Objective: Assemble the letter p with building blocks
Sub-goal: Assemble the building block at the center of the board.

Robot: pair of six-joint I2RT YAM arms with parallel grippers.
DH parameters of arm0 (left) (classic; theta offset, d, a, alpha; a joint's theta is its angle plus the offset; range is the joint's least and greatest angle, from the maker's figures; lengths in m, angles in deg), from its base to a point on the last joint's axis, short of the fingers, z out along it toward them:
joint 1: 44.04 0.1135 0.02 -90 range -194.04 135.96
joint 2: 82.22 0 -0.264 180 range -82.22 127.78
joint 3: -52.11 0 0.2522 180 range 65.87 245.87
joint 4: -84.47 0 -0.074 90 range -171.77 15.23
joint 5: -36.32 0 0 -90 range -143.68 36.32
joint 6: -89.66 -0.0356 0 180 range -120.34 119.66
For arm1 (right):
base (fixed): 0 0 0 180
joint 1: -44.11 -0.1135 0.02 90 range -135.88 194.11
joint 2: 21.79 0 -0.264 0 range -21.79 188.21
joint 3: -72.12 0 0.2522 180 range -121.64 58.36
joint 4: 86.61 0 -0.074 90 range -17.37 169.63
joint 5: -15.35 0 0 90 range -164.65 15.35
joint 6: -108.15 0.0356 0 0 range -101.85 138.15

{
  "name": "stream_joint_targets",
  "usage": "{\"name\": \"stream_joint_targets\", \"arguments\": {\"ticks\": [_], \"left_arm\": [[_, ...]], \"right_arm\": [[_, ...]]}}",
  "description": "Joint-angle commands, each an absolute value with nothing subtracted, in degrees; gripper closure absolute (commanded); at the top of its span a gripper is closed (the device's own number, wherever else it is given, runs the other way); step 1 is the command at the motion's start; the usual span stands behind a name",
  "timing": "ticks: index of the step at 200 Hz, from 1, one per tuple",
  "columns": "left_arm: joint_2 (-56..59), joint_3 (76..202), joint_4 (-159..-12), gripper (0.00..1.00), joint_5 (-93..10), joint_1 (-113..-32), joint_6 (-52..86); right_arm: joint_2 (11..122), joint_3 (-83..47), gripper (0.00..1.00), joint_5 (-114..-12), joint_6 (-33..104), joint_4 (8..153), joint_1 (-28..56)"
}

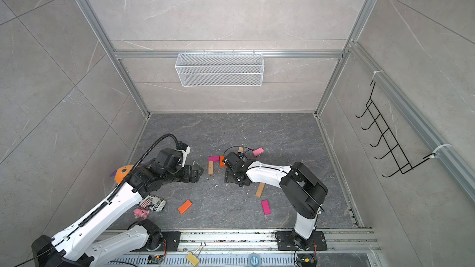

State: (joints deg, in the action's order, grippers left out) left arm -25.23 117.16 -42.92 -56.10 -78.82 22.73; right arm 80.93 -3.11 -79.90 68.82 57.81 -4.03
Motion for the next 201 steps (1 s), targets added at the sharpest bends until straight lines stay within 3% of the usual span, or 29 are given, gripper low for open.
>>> {"name": "stream_joint_targets", "arguments": {"ticks": [1,124,201], "left_arm": [[-25.34,119.28,-41.64,0.01,-55.35,-79.01,21.28],[-24.82,119.24,-41.03,0.02,-55.0,-79.02,21.86],[-24.45,119.4,-40.63,0.02,-55.44,-79.01,21.9]], "right_arm": [[83.33,-5.35,0.22,-83.24,70.13,55.05,-5.03],[86.55,-8.75,0.4,-91.14,70.47,52.34,-9.06],[92.03,-19.36,0.4,-90.68,64.37,49.67,-9.08]]}}
